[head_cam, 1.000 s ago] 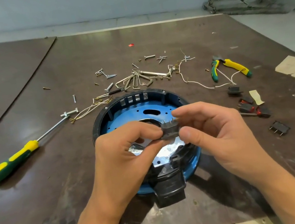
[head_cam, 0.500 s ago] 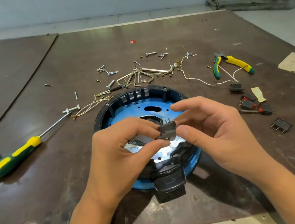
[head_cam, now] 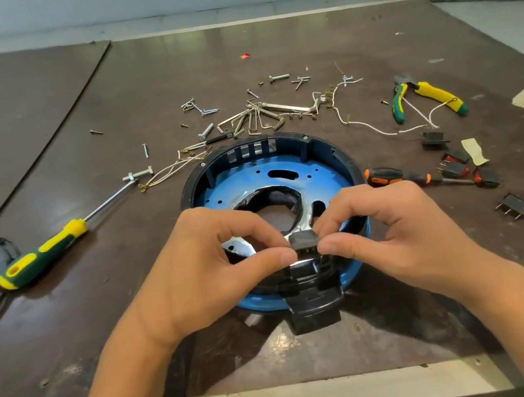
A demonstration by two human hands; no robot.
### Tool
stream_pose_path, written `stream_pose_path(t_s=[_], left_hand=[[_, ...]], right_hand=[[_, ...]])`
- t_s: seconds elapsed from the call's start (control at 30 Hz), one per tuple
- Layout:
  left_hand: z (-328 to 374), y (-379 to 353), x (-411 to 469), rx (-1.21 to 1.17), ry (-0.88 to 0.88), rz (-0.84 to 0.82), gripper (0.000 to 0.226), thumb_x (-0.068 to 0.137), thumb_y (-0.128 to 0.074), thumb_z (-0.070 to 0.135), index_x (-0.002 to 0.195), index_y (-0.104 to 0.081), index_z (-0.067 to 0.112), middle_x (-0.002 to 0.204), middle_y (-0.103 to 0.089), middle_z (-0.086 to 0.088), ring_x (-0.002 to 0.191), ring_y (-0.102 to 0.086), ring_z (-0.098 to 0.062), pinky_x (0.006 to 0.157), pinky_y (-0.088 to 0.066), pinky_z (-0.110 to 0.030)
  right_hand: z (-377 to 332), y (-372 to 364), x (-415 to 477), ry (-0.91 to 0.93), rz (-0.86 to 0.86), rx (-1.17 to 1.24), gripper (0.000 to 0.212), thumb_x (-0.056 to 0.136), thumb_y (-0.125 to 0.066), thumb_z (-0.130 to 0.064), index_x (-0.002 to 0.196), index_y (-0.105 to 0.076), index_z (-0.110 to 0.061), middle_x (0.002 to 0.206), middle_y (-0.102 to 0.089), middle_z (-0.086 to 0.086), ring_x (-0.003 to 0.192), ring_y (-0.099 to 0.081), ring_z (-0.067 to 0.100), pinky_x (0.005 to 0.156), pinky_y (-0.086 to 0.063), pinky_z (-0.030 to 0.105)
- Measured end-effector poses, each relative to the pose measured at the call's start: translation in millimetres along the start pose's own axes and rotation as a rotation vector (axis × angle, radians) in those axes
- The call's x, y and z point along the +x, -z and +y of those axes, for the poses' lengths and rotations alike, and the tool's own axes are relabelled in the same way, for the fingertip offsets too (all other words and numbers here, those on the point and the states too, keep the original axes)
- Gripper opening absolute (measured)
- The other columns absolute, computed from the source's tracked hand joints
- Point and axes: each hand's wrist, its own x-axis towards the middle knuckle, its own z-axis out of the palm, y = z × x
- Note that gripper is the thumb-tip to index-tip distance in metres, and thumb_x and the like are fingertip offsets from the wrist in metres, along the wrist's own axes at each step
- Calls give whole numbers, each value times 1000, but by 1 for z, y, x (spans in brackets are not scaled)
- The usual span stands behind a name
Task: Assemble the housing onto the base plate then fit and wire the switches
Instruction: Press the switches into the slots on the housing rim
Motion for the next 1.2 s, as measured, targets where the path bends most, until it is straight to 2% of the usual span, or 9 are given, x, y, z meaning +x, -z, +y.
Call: stream_pose_path(t_s=[0.1, 0.27, 0.47, 0.77, 1.03, 1.2], left_hand=[[0, 1, 0, 20, 10, -21, 11, 87, -72, 32, 87, -78, 22, 83, -74, 13, 85, -71, -10, 75, -55, -23], [2, 3, -1, 28, 31, -31, 16, 86, -66, 32, 89, -78, 21, 85, -75, 12, 86, -71, -11, 78, -56, -34], [3, 4, -1, 32, -1, -37, 11, 85, -69, 27, 87, -78, 21, 82, -75, 10, 84, -71, -14, 75, -56, -33], [-1, 3, 0, -6, -32, -59, 7, 84, -70, 21, 84, -77, 19, 82, -75, 5, 82, -71, -20, 73, -56, -39], [-5, 2, 0, 1, -106, -30, 6, 82, -75, 15, 86, -79, 13, 83, -75, 3, 79, -72, -20, 71, -56, -39], [-5, 2, 0, -10, -88, -31, 7, 83, -74, 15, 87, -79, 13, 85, -76, 3, 81, -72, -20, 73, -57, -39]], right_hand=[[1, -2, 0, 11, 0, -53, 17, 90, -68, -33, 90, -73, -17, 86, -71, -12, 88, -68, 13, 77, -52, 30], [1, -4, 0, 22, 10, -94, 18, 90, -66, -35, 91, -72, -18, 85, -69, -14, 87, -66, 10, 77, -51, 26], [1, -2, 1, 34, -5, -74, 19, 90, -66, -36, 91, -72, -18, 86, -70, -13, 86, -68, 13, 76, -52, 34], [2, 0, 2, 87, -36, -87, 14, 91, -69, -28, 92, -71, -14, 87, -70, -8, 86, -67, 13, 73, -53, 30], [3, 2, 1, 121, -48, -72, 12, 89, -71, -24, 94, -71, -13, 91, -70, -5, 89, -68, 16, 75, -54, 34], [2, 2, 0, 109, -54, -53, 11, 86, -72, -18, 95, -71, -12, 92, -70, -5, 91, -68, 18, 76, -55, 37]])
